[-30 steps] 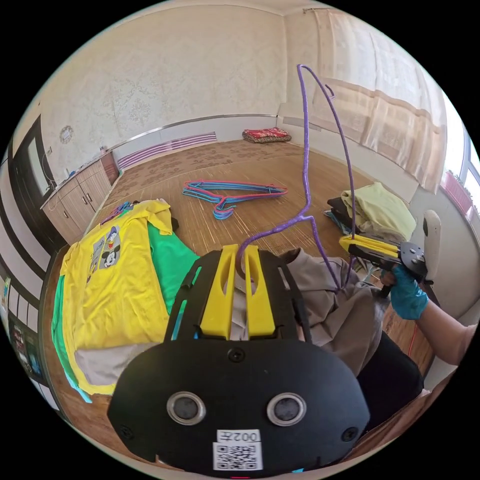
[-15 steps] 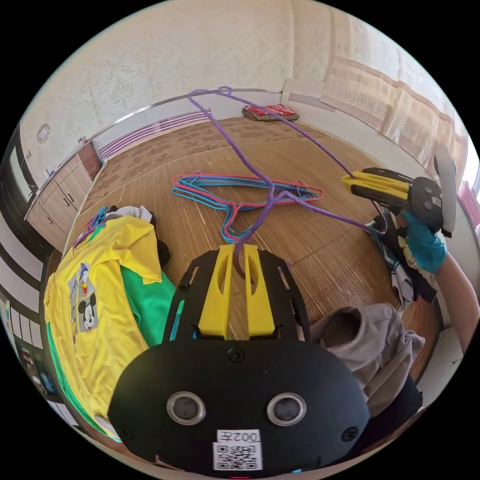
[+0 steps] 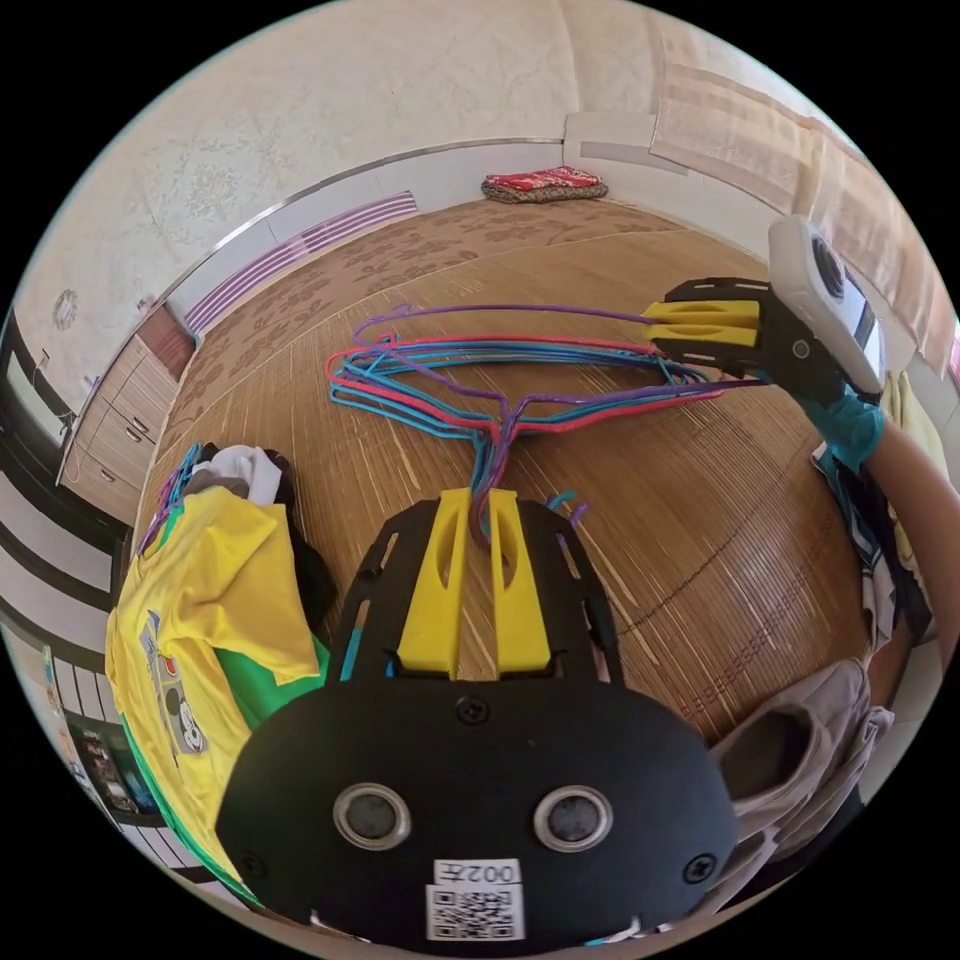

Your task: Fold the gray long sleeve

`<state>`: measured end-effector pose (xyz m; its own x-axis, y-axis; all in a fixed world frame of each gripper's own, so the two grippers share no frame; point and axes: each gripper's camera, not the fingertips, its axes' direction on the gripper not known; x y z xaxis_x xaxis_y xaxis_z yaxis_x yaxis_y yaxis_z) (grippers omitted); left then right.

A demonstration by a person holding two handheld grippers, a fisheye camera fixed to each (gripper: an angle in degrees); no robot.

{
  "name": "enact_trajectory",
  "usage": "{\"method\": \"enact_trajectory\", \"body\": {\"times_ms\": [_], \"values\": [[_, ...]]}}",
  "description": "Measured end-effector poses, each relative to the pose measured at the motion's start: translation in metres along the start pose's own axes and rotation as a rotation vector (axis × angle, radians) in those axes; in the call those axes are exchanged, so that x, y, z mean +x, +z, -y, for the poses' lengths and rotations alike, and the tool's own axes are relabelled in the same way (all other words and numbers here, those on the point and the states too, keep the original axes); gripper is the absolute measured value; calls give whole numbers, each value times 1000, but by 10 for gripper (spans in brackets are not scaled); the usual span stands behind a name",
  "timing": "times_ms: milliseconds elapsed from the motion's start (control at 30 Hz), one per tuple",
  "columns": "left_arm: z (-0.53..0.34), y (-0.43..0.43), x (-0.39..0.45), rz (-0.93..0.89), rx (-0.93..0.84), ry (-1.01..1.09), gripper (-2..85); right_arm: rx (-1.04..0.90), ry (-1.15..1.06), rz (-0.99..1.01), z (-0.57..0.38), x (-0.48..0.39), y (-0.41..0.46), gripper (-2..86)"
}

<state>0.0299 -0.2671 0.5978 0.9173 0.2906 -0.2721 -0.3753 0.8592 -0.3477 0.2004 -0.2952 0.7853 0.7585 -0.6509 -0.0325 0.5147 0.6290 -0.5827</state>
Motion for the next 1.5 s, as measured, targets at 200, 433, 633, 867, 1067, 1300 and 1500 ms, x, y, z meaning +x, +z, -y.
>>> {"method": "enact_trajectory", "body": {"times_ms": [200, 433, 633, 867, 1067, 1300, 1500], "values": [[-4, 1, -4, -31, -10, -3, -7, 11, 26, 65, 2, 6, 2, 54], [-27, -48, -15, -25, 53, -2, -2, 118, 173, 183, -27, 41, -51, 50], [-80, -118, -24, -12, 106, 6, 1, 238, 235, 285, -80, 64, -139, 49], [-177, -171, -17, -59, 96, -1, 24, 236, 234, 474, -168, 35, -227, 53], [-259, -174, 3, -110, 25, -21, 87, 151, 298, 572, -246, -19, -251, 83], [-322, -150, 26, -157, -104, -63, 129, 53, 467, 665, -307, -75, -241, 131], [-354, -138, 37, -105, -122, -150, 110, -59, 478, 628, -325, -118, -221, 111]]}}
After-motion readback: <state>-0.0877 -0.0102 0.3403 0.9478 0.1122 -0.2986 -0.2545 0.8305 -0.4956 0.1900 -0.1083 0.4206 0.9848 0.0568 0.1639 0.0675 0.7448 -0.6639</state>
